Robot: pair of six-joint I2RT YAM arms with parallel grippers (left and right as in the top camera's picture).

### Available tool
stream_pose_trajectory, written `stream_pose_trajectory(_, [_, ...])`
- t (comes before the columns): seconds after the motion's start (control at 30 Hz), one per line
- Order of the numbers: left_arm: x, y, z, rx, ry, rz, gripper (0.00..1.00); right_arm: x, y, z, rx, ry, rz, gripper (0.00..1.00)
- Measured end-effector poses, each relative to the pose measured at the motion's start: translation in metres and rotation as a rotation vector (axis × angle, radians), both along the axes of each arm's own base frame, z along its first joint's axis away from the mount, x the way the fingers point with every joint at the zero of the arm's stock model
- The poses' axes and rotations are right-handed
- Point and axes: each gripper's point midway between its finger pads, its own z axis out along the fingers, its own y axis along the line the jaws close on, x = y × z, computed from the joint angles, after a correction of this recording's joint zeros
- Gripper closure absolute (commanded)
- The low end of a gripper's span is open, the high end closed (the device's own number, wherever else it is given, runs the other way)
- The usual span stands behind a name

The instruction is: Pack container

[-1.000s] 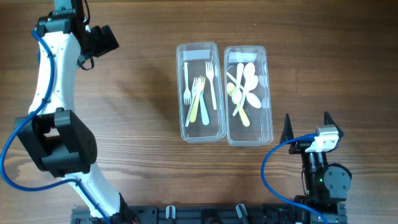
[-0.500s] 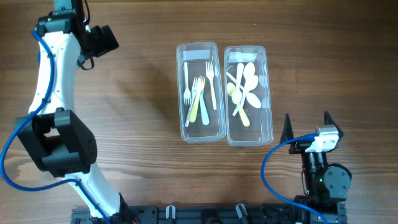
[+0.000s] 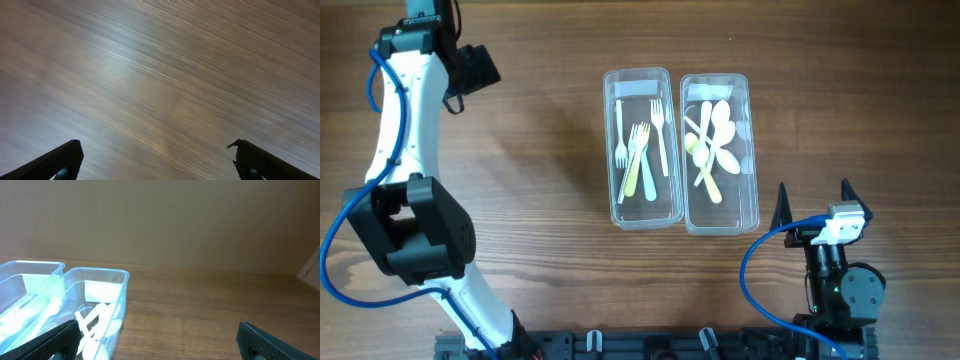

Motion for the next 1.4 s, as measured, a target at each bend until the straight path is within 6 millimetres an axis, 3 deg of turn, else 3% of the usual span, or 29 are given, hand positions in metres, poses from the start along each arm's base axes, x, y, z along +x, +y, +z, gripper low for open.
stream_pose_trajectory(0.27, [0.001,0.015,0.006,0.073,-0.011,0.025,0.00,0.000,0.000,0.000,0.000,0.000,0.000,0.00])
stream_pose_trajectory(0.4, [0.027,0.018,0.036,0.071,-0.194,0.079,0.00,0.000,0.000,0.000,0.000,0.000,0.000,0.00])
stream_pose_trajectory(0.47, [0.045,0.020,0.075,0.061,-0.369,0.126,0.00,0.000,0.000,0.000,0.000,0.000,0.000,0.00])
stream_pose_trajectory(0.57, [0.054,0.022,0.138,0.054,-0.591,0.158,0.00,0.000,0.000,0.000,-0.001,0.000,0.000,0.00])
stream_pose_trajectory(0.6, [0.051,0.021,0.164,0.053,-0.665,0.165,0.00,0.000,0.000,0.000,-0.003,0.000,0.000,0.00])
stream_pose_trajectory(0.73, [0.021,0.017,0.233,0.047,-0.820,0.179,0.00,0.000,0.000,0.000,-0.003,0.000,0.000,0.00])
stream_pose_trajectory(0.83, [-0.003,0.014,0.261,0.046,-0.884,0.180,0.00,0.000,0.000,0.000,-0.003,0.000,0.000,0.00])
stream_pose_trajectory(0.9, [-0.021,0.012,0.265,0.047,-0.896,0.181,0.00,0.000,0.000,0.000,-0.003,0.000,0.000,0.00])
stream_pose_trajectory(1.07, [-0.072,0.005,0.247,0.038,-0.877,0.189,0.00,0.000,0.000,0.000,-0.003,0.000,0.000,0.00])
stream_pose_trajectory(1.23, [-0.137,-0.004,0.227,0.034,-0.894,0.193,0.00,0.000,0.000,0.000,-0.003,0.000,0.000,0.00])
stream_pose_trajectory(1.27, [-0.160,-0.007,0.222,0.035,-0.919,0.193,0.00,0.000,0.000,0.000,-0.003,0.000,0.000,0.00])
stream_pose_trajectory(1.33, [-0.177,-0.009,0.219,0.035,-0.968,0.193,0.00,0.000,0.000,0.000,-0.003,0.000,0.000,0.00])
stream_pose_trajectory(1.4, [-0.196,-0.012,0.198,0.028,-0.976,0.200,0.00,0.000,0.000,0.000,-0.003,0.000,0.000,0.00])
